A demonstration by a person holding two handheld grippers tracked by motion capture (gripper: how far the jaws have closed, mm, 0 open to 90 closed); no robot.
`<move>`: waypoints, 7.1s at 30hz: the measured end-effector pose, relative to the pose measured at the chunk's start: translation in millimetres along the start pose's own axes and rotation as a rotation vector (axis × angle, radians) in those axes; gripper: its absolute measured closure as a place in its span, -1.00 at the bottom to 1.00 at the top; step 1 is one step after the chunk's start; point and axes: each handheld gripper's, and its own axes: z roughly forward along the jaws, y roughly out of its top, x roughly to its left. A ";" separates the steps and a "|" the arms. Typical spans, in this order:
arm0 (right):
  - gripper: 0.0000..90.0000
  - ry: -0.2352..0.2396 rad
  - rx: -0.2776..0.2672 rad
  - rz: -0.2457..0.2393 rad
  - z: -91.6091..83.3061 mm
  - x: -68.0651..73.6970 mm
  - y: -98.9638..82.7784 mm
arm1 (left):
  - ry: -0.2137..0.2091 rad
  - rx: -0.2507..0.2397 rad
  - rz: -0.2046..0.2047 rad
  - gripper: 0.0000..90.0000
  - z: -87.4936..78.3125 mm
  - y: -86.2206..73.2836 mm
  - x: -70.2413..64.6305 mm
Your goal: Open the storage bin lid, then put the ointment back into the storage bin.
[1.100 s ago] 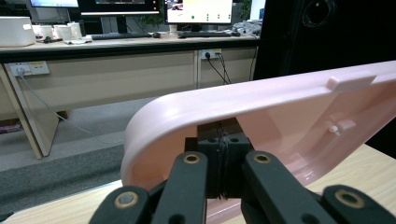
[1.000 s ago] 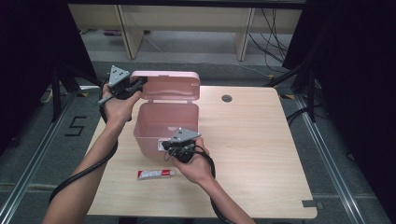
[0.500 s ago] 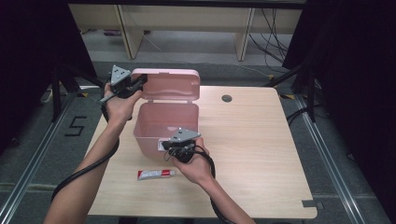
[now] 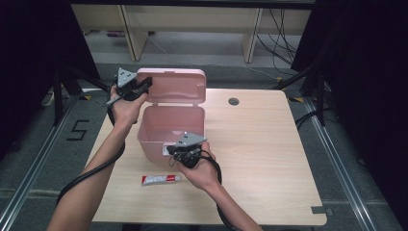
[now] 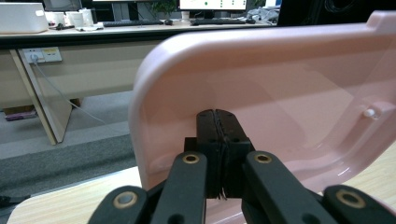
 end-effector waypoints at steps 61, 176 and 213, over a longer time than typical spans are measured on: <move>1.00 0.001 0.006 0.012 -0.8 1.0 -0.8 | 0.057 0.200 -0.002 0.93 41.5 -30.5 8.7; 1.00 0.030 0.024 0.022 0.4 -2.0 2.0 | -0.594 0.503 0.394 0.07 -132.4 -130.9 -31.7; 1.00 0.034 0.043 -0.002 0.4 -3.3 4.4 | -0.758 0.686 0.548 0.05 -108.1 -127.3 -48.3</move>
